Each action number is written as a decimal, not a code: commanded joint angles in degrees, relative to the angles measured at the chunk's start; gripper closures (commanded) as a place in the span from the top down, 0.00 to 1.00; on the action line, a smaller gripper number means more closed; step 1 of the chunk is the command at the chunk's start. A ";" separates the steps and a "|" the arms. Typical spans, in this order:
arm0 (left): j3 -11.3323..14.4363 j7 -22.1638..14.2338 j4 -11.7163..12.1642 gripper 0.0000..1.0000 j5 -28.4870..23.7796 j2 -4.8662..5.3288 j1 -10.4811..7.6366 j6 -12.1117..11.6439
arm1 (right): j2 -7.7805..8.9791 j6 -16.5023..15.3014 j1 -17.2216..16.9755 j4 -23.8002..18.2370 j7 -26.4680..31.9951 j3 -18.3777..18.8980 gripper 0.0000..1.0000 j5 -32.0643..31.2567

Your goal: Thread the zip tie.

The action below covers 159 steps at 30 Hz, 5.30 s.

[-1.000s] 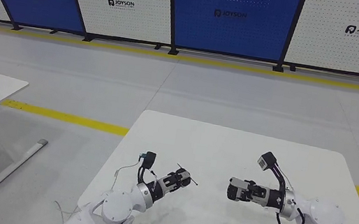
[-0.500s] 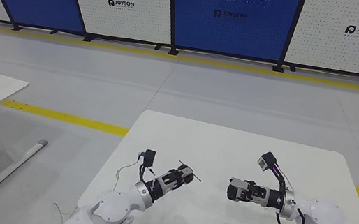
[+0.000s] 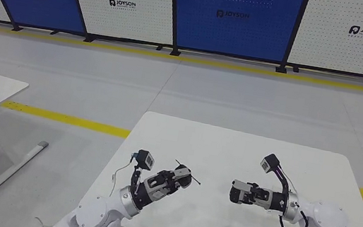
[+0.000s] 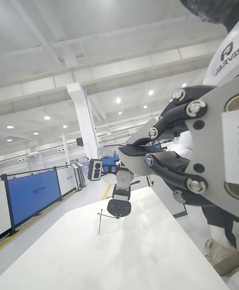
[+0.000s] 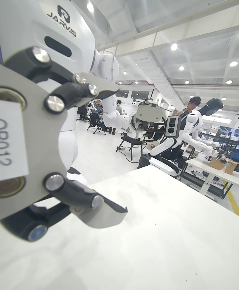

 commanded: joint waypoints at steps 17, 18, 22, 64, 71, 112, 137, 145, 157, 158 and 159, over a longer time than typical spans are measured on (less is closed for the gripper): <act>-1.01 -3.13 -1.76 0.00 -9.08 -0.14 1.58 -3.60 | 0.00 0.00 0.00 0.00 0.00 0.00 1.00 0.00; -1.01 -3.13 -1.76 0.00 -9.08 -0.14 1.58 -3.60 | 0.00 0.00 0.00 0.00 0.00 0.00 1.00 0.00; 0.27 -1.08 -0.01 0.00 -3.72 -0.19 -0.06 -1.35 | 0.00 0.00 0.00 0.00 0.00 0.00 1.00 0.00; 15.96 27.09 10.81 0.00 28.56 -3.32 -10.18 4.97 | 0.00 0.00 0.00 0.00 0.00 0.00 1.00 0.00; 15.96 27.09 10.81 0.00 28.56 -3.32 -10.18 4.97 | 0.00 0.00 0.00 0.00 0.00 0.00 1.00 0.00; 15.96 27.09 10.81 0.00 28.56 -3.32 -10.18 4.97 | 3.56 14.03 2.16 -8.07 6.06 5.32 1.00 -14.88; 15.96 27.09 10.81 0.00 28.56 -3.32 -10.18 4.97 | 9.62 26.33 -1.07 -17.68 8.30 12.95 1.00 -33.12; 15.96 27.09 10.81 0.00 28.56 -3.32 -10.18 4.97 | 11.05 28.48 -0.23 -16.81 8.30 12.49 1.00 -35.20; 15.96 27.09 10.81 0.00 28.56 -3.32 -10.18 4.97 | 12.75 35.84 10.38 -6.28 8.30 1.28 1.00 -34.58; 15.96 27.09 10.81 0.00 28.56 -3.32 -10.18 4.97 | 12.75 35.84 10.38 -6.28 8.30 1.28 1.00 -34.58; 15.96 27.09 10.81 0.00 28.56 -3.32 -10.18 4.97 | 12.75 35.84 10.38 -6.28 8.30 1.28 1.00 -34.58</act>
